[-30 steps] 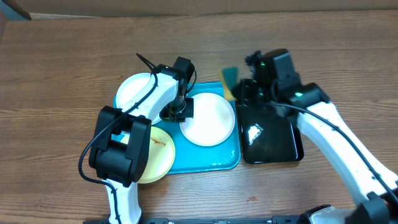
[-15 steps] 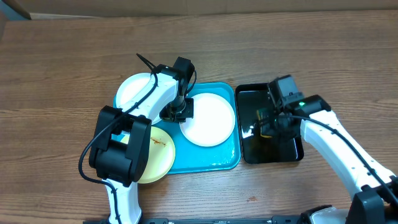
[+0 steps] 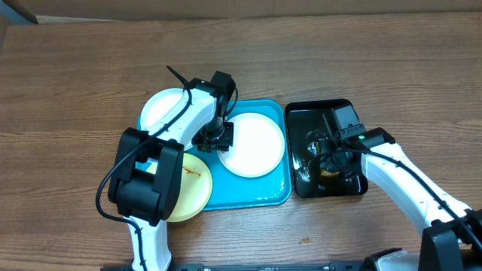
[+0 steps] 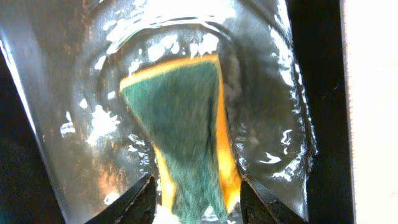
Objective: Clean dirty plates on tray and stack at the side
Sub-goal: 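Return the sponge to the black tray and release it with the right gripper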
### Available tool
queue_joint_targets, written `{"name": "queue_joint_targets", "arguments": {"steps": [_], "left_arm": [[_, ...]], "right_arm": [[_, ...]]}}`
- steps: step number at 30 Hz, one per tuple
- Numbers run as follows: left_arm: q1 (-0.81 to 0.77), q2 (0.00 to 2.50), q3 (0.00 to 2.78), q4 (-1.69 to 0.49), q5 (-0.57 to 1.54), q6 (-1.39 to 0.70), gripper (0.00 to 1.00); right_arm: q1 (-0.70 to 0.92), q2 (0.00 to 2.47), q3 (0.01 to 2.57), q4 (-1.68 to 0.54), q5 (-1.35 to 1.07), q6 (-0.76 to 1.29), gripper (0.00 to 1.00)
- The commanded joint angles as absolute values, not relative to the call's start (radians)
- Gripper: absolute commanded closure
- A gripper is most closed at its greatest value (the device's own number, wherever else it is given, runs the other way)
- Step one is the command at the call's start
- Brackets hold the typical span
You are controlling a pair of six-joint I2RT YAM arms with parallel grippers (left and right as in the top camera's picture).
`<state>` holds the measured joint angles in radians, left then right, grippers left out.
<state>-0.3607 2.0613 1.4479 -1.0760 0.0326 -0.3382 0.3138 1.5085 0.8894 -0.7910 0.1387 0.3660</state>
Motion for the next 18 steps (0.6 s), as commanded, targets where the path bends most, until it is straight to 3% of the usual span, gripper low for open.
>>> {"name": "queue_joint_targets", "arguments": {"steps": [1, 3, 18], "left_arm": [[-0.370, 2.074, 1.443, -1.073, 0.027, -0.333, 0.80], [-0.370, 2.074, 1.443, -1.068, 0.027, -0.313, 0.96], [-0.328, 2.074, 1.602, -1.187, 0.180, -0.128, 0.96]], "right_arm": [[0.295, 1.510, 0.901, -0.772, 0.179, 0.371, 0.53], [0.284, 1.510, 0.901, -0.770, 0.179, 0.371, 0.52], [0.240, 1.510, 0.981, -0.789, 0.038, 0.362, 0.49]]}}
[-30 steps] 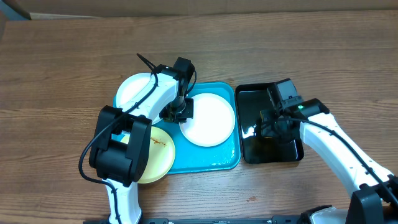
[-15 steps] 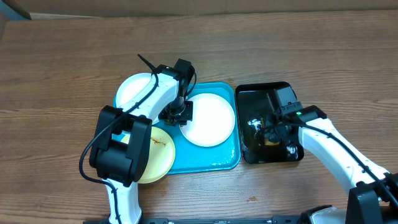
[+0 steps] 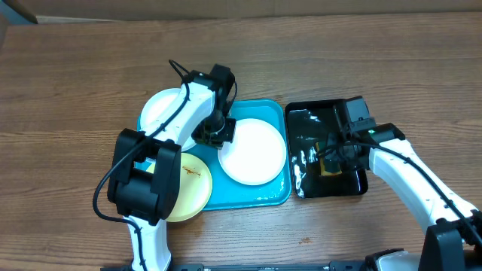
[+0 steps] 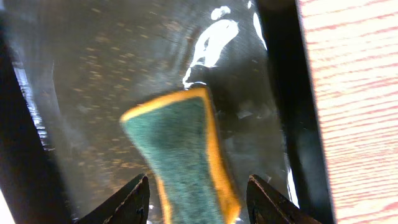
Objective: Clean dirty plates on tray and stack at the side
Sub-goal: 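Return the sponge to the black tray and release it with the right gripper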
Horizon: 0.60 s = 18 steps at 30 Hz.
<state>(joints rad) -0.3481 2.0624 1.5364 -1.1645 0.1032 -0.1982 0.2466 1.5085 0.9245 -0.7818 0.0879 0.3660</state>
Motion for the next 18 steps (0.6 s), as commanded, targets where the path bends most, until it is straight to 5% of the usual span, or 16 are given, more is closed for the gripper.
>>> {"name": "queue_joint_targets", "arguments": {"steps": [1, 18], "left_arm": [[-0.323, 2.074, 1.614, -1.196, 0.207, -0.117, 0.95], [-0.247, 2.074, 1.643, -1.227, 0.345, -0.097, 0.94]], "right_arm": [[0.240, 1.510, 0.989, -0.794, 0.038, 0.362, 0.49], [0.240, 1.509, 1.120, -0.872, -0.151, 0.312, 0.50]]}}
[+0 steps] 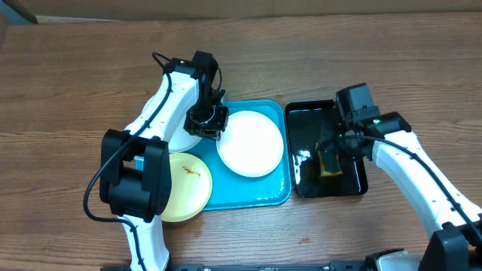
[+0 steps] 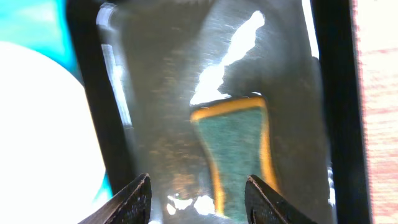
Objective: Clean dirty plates on tray and stack at the side
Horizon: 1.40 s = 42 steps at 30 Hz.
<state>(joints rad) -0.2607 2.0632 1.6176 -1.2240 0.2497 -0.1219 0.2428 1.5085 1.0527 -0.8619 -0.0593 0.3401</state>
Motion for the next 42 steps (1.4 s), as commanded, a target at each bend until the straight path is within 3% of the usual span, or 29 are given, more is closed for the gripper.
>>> {"name": "queue_joint_targets", "arguments": {"steps": [1, 9, 23, 36, 42], "left_arm": [[-0.240, 2.074, 1.643, -1.227, 0.381, -0.097, 0.95], [-0.181, 2.074, 1.643, -1.219, 0.575, -0.016, 0.96], [-0.164, 2.074, 1.643, -1.227, 0.600, -0.009, 0.96], [-0.165, 2.074, 1.694, -1.310, 0.284, -0.157, 0.96], [-0.184, 2.074, 1.778, -1.350, 0.244, -0.170, 0.96]], "right_arm": [[0.240, 1.509, 1.133, -0.884, -0.152, 0.312, 0.50], [0.240, 1.509, 1.158, -0.911, -0.151, 0.309, 0.50], [0.240, 1.509, 1.158, -0.923, -0.151, 0.309, 0.50], [0.136, 1.509, 1.158, -0.995, -0.136, 0.309, 0.49], [0.072, 1.509, 1.157, -1.036, -0.135, 0.283, 0.48]]}}
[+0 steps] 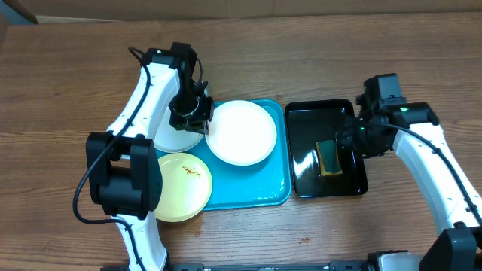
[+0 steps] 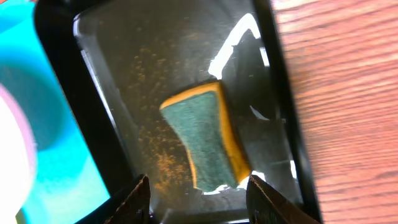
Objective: Clean dirty plates on tray and stack at the side
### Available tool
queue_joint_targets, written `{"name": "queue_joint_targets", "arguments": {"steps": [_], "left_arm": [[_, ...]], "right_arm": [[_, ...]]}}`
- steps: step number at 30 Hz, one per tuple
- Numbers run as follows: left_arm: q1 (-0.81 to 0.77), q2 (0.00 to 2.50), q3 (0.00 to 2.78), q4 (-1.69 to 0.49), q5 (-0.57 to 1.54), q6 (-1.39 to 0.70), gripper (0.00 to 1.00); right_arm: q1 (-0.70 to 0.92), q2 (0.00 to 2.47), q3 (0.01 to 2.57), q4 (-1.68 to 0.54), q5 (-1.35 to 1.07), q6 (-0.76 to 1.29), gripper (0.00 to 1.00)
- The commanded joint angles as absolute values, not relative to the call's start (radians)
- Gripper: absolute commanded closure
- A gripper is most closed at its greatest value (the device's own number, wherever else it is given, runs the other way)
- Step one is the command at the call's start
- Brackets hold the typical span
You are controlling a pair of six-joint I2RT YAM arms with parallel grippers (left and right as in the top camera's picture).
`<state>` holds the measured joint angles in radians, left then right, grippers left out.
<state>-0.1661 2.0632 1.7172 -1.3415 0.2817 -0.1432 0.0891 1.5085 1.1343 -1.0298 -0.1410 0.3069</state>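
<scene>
A clean-looking white plate (image 1: 242, 134) lies over the upper left of the blue tray (image 1: 252, 190), its left rim in my left gripper (image 1: 193, 114), which is shut on it. A second white plate (image 1: 172, 137) rests on the table under that gripper. A yellow plate (image 1: 183, 187) with a brown smear overlaps the tray's lower left corner. My right gripper (image 2: 199, 198) hangs open above the black tub (image 2: 93, 143). The green and yellow sponge (image 2: 205, 142) lies loose in the tub, ahead of the fingertips.
The black tub (image 1: 304, 120) holds shallow water with orange specks and stands right of the tray. Bare wooden table (image 1: 361, 60) lies behind and to both sides. A cardboard edge runs along the back of the table.
My left gripper has carried the white plate further left and back, so it now overhangs the tray's left edge. My right gripper has drawn back to the right, further from the sponge.
First my right gripper's fingers stood either side of the sponge in the tub's water, and my left gripper was at the left rim of the white plate on the tray. At each later moment the right gripper stood open and further off, and the plate further left.
</scene>
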Motion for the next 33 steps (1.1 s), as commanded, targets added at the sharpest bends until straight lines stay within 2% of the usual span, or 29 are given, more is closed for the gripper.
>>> {"name": "queue_joint_targets", "arguments": {"steps": [1, 17, 33], "left_arm": [[-0.187, 2.074, 1.793, -1.354, 0.243, -0.174, 0.96], [-0.306, 2.074, 2.037, -1.319, 0.093, -0.211, 0.96], [-0.458, 2.074, 2.073, -1.090, 0.068, -0.244, 0.96]], "right_arm": [[0.063, 1.509, 1.157, -1.040, -0.136, 0.283, 0.48], [-0.003, 1.509, 1.152, -1.048, -0.116, 0.284, 0.45], [-0.003, 1.510, 1.151, -1.050, -0.098, 0.284, 0.43]]}}
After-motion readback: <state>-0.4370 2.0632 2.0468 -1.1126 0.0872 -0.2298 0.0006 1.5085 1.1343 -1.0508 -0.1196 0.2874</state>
